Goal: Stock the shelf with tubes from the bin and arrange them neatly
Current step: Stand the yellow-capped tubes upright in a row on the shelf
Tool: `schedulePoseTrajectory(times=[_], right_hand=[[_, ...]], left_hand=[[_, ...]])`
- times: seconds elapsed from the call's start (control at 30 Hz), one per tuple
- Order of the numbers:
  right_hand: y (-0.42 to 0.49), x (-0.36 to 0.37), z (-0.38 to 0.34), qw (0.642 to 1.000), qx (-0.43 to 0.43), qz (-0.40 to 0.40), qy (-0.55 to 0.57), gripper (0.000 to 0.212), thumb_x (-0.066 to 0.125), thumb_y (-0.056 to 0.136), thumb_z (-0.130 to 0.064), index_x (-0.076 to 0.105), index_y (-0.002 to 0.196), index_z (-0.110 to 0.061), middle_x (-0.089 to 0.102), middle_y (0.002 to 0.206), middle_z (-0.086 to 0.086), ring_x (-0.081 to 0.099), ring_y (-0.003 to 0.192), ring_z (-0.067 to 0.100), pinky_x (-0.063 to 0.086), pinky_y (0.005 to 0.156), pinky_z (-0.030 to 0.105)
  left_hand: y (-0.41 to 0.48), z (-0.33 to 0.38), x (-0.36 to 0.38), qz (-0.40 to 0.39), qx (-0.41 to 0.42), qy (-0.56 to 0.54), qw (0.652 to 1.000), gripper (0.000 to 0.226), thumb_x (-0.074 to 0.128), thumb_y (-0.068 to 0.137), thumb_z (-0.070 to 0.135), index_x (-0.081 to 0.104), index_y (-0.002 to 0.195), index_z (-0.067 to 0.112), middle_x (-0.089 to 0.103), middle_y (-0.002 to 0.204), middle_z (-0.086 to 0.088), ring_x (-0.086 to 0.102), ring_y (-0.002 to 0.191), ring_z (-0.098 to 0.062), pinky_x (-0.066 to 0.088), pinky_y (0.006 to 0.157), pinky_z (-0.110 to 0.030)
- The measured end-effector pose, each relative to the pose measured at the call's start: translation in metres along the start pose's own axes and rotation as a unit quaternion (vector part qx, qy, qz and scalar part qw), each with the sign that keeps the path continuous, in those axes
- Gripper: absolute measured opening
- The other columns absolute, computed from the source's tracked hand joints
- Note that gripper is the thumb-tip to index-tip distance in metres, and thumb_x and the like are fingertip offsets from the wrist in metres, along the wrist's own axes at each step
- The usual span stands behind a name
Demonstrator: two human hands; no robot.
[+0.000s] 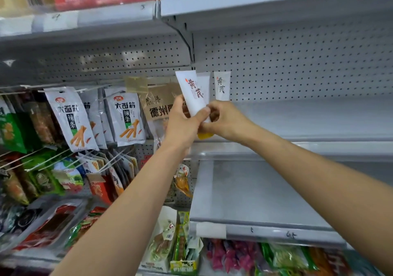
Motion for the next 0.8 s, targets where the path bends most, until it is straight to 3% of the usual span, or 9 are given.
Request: schedulePoseTrajectory(times=[0.07, 0.13, 0.2, 0.33, 0.53, 0.63, 0.8], right_hand=[[-0.002, -0.007, 0.005, 1.000, 0.001, 0.015, -0.008, 0.025, 0.078, 0.070, -0.020, 0.060, 0.087, -0.018, 0.063, 0.075, -0.005, 0.058, 0.058, 0.001, 0.046, 0.051, 0.015], [-0.003, -0.018, 0.011, 0.999, 0.006, 0.033, -0.013, 0.026, 0.080, 0.070, -0.020, 0.058, 0.084, -0.022, 0.065, 0.075, -0.006, 0.062, 0.059, -0.002, 0.052, 0.053, 0.015], [-0.002, -0.035, 0.024, 0.998, 0.032, 0.060, -0.016, 0.033, 0.082, 0.069, -0.022, 0.059, 0.093, -0.018, 0.067, 0.083, -0.004, 0.066, 0.070, 0.006, 0.055, 0.062, 0.024], [0.003, -0.071, 0.057, 0.990, 0.092, 0.104, -0.039, 0.042, 0.082, 0.069, -0.023, 0.057, 0.102, -0.015, 0.066, 0.094, -0.002, 0.064, 0.082, 0.012, 0.048, 0.065, 0.024], [0.018, -0.058, 0.085, 0.989, 0.127, 0.063, -0.030, 0.043, 0.083, 0.068, -0.016, 0.059, 0.103, -0.010, 0.067, 0.099, 0.007, 0.065, 0.092, 0.024, 0.055, 0.079, 0.037], [0.025, -0.046, 0.088, 0.991, 0.128, 0.047, -0.016, 0.044, 0.081, 0.071, -0.013, 0.059, 0.108, -0.008, 0.067, 0.103, 0.009, 0.065, 0.097, 0.025, 0.053, 0.090, 0.042], [0.035, -0.037, 0.084, 0.992, 0.121, 0.036, -0.012, 0.045, 0.078, 0.074, -0.011, 0.057, 0.114, -0.007, 0.066, 0.109, 0.009, 0.064, 0.100, 0.024, 0.052, 0.093, 0.041]], left_hand=[[-0.001, 0.002, 0.010, -0.014, 0.000, 0.008, 1.000, 0.050, 0.069, 0.086, 0.007, 0.046, 0.129, 0.019, 0.065, 0.105, 0.005, 0.064, 0.092, -0.007, 0.059, 0.077, -0.033], [0.000, 0.002, 0.017, -0.026, -0.002, 0.016, 1.000, 0.045, 0.066, 0.089, 0.011, 0.049, 0.130, 0.017, 0.065, 0.109, 0.000, 0.065, 0.096, -0.011, 0.058, 0.083, -0.037], [0.005, 0.003, 0.018, -0.024, 0.010, 0.062, 0.998, 0.042, 0.063, 0.092, 0.020, 0.049, 0.132, 0.019, 0.063, 0.109, 0.001, 0.063, 0.095, -0.010, 0.056, 0.079, -0.032], [0.015, -0.004, 0.004, 0.016, 0.025, 0.153, 0.988, 0.046, 0.065, 0.090, 0.028, 0.047, 0.131, 0.022, 0.059, 0.105, 0.003, 0.057, 0.089, -0.005, 0.043, 0.070, -0.018], [0.030, -0.021, -0.003, 0.038, 0.003, 0.239, 0.970, 0.061, 0.070, 0.084, 0.031, 0.038, 0.136, 0.019, 0.054, 0.115, 0.003, 0.057, 0.105, -0.017, 0.047, 0.096, -0.044], [0.034, -0.026, -0.003, 0.032, -0.010, 0.249, 0.968, 0.062, 0.070, 0.084, 0.031, 0.038, 0.136, 0.020, 0.054, 0.118, 0.002, 0.056, 0.108, -0.018, 0.046, 0.099, -0.046], [0.036, -0.032, -0.009, 0.025, -0.026, 0.269, 0.963, 0.058, 0.069, 0.085, 0.031, 0.039, 0.135, 0.022, 0.054, 0.116, 0.004, 0.055, 0.110, -0.018, 0.040, 0.105, -0.047]])
Point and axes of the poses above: each hand's wrist, its own y-axis towards the middle knuckle, its own x-axis out of the palm, z = x × y, the point moved 10 cm from there along y, towards the middle knuckle
